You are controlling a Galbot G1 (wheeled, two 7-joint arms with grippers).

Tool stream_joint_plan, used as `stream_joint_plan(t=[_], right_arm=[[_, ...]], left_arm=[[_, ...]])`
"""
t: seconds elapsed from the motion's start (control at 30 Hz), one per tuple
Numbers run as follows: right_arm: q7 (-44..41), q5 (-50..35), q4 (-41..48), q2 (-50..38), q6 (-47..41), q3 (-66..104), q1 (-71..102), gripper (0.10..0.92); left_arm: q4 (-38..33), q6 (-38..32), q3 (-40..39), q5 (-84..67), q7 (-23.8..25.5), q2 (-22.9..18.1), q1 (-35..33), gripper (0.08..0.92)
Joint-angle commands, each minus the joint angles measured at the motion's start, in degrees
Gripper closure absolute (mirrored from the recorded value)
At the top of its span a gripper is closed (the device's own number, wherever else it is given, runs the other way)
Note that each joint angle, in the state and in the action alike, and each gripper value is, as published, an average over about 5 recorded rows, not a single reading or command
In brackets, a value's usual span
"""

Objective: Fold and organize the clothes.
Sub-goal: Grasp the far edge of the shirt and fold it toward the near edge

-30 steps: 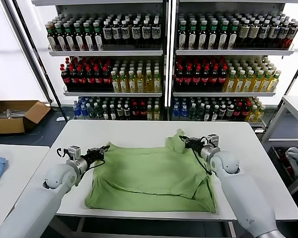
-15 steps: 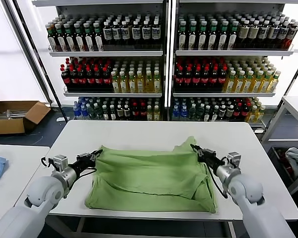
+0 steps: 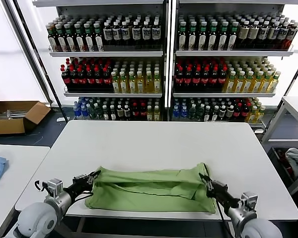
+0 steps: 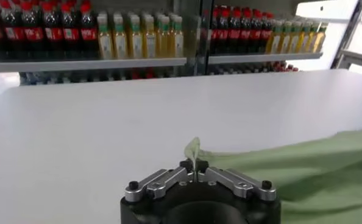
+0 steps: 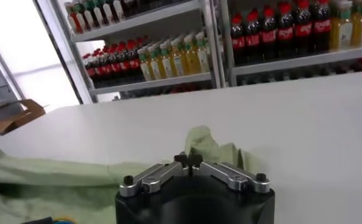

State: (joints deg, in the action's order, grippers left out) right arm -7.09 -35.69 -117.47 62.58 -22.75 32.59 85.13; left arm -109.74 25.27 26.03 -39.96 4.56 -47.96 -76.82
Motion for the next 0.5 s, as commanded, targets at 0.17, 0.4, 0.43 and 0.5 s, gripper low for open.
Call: stream_joint_plan(t=[0.17,0.4,0.43,0.5], right_arm=[[-0.63,1.86,-2.35,-0.87,4.31,6.20,7.74,0.863],[-5.69,1.36,2.20,-2.49,12.34,11.90,6.74,0.664],[-6.02,1.33,2.84,-2.35,13.48,12.73,6.71,0.630],[-6.49,1.10,3.88,-1.97,15.30,14.17,6.87,0.578]], left_arm=[[-3.89,4.26,6.28,4.83,-2.27,-0.87,-7.02,0.863],[-6.90,3.88,10.02,1.70,-5.93,-1.97,-8.68,0.668],[-7.51,3.52,9.88,1.38,-6.94,-2.57,-9.04,0.642],[-8.19,1.62,8.48,1.49,-10.55,-4.36,-9.71,0.581]])
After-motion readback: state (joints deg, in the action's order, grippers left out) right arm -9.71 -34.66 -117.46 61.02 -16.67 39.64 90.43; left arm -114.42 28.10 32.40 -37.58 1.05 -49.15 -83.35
